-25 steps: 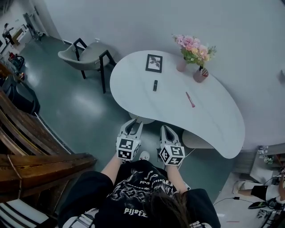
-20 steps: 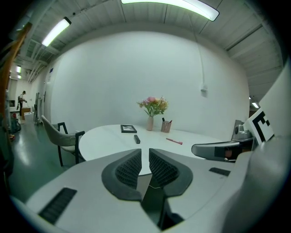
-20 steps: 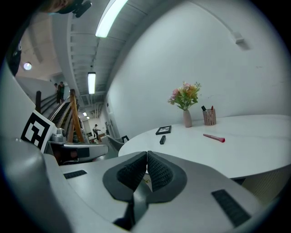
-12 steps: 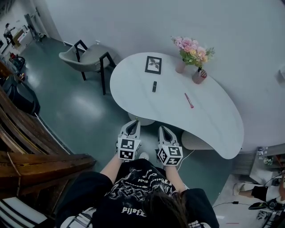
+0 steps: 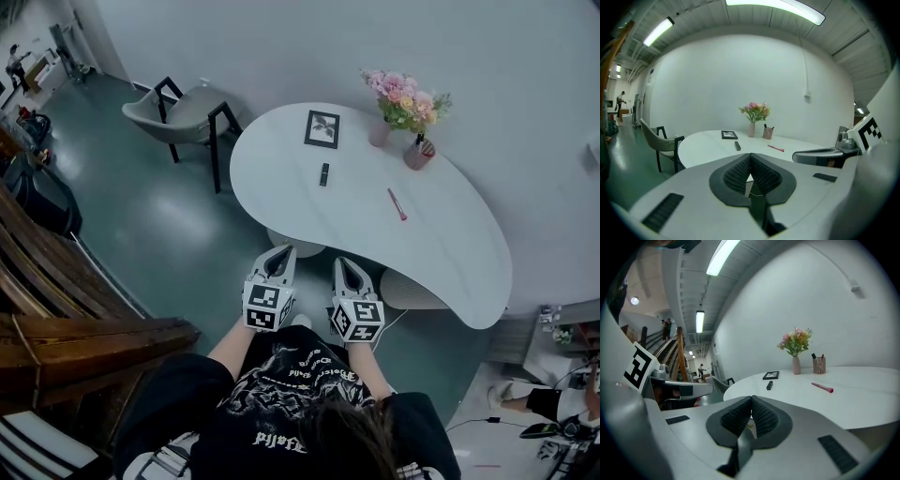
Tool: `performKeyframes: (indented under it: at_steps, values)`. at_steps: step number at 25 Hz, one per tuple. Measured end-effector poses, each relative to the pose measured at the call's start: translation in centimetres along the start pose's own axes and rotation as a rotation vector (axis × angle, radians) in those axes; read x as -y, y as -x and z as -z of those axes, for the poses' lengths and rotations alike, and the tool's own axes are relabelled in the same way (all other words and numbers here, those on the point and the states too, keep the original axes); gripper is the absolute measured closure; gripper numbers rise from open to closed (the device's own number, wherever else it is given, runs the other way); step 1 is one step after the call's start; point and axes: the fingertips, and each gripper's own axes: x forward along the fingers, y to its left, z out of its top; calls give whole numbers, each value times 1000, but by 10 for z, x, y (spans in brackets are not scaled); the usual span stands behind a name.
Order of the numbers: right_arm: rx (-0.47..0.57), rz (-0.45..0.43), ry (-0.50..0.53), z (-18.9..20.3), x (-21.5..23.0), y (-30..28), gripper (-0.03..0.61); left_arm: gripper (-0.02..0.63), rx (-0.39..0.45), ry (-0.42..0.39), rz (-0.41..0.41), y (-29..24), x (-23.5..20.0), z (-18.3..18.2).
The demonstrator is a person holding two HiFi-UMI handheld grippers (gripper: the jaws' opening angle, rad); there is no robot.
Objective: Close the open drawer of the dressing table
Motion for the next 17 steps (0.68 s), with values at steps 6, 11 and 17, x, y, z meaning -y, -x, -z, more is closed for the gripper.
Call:
performKeyframes:
  at_steps: [6, 11, 17]
  values:
    - [-10, -8, 6, 5, 0, -2, 552, 591, -12, 3, -16, -1, -3, 7]
    - [-17, -9, -7, 8, 3, -4, 552, 591, -23, -3, -9, -4, -1, 10]
    - [-18, 3, -2, 7, 8, -12, 552, 591, -23, -9, -5, -11, -2, 9]
